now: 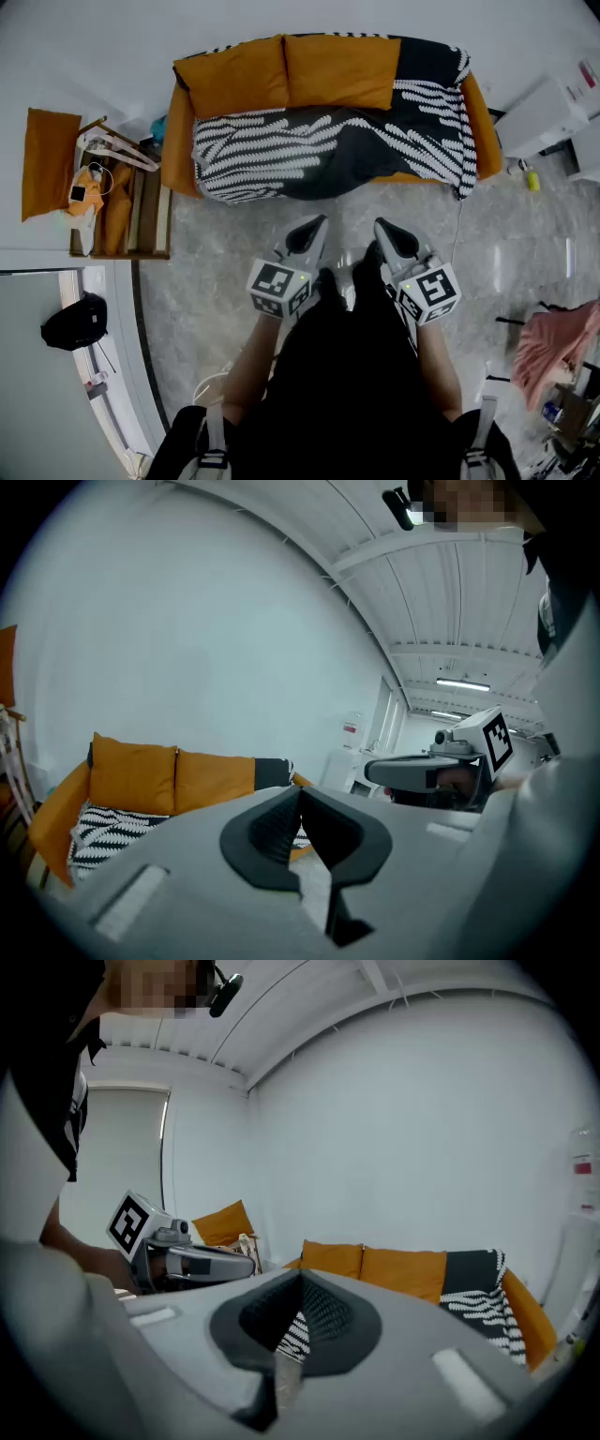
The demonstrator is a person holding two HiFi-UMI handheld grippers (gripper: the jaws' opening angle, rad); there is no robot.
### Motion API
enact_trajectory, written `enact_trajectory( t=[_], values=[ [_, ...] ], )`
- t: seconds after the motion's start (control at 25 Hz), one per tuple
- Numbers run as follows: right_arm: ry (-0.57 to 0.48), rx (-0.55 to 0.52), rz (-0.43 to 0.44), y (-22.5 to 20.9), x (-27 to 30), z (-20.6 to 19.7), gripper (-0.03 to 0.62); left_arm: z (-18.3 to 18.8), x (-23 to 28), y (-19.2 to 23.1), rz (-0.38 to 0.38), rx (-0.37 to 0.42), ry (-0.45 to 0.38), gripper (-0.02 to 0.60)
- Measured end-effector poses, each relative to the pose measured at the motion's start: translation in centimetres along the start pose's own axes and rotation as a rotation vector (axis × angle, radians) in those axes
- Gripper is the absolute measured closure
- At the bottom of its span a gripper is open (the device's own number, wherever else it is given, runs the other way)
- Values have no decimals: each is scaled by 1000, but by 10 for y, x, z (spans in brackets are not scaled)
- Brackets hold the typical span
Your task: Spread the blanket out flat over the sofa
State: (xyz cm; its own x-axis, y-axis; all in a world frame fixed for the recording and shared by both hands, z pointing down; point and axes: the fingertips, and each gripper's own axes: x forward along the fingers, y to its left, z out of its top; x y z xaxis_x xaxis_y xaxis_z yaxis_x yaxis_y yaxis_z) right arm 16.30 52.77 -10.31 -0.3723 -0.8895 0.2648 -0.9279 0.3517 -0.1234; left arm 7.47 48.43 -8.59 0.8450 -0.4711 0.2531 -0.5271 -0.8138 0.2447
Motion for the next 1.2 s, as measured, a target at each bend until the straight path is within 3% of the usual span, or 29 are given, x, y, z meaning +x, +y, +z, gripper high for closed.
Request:
enact_trajectory(
  t=[0.72, 1.2],
  values=[
    [12, 33, 64, 11, 26, -7, 591, -8, -8, 21, 34, -17, 19, 571],
    [49, 70, 94, -44, 74, -11, 591, -4, 37, 61, 98, -37, 65, 571]
  ],
)
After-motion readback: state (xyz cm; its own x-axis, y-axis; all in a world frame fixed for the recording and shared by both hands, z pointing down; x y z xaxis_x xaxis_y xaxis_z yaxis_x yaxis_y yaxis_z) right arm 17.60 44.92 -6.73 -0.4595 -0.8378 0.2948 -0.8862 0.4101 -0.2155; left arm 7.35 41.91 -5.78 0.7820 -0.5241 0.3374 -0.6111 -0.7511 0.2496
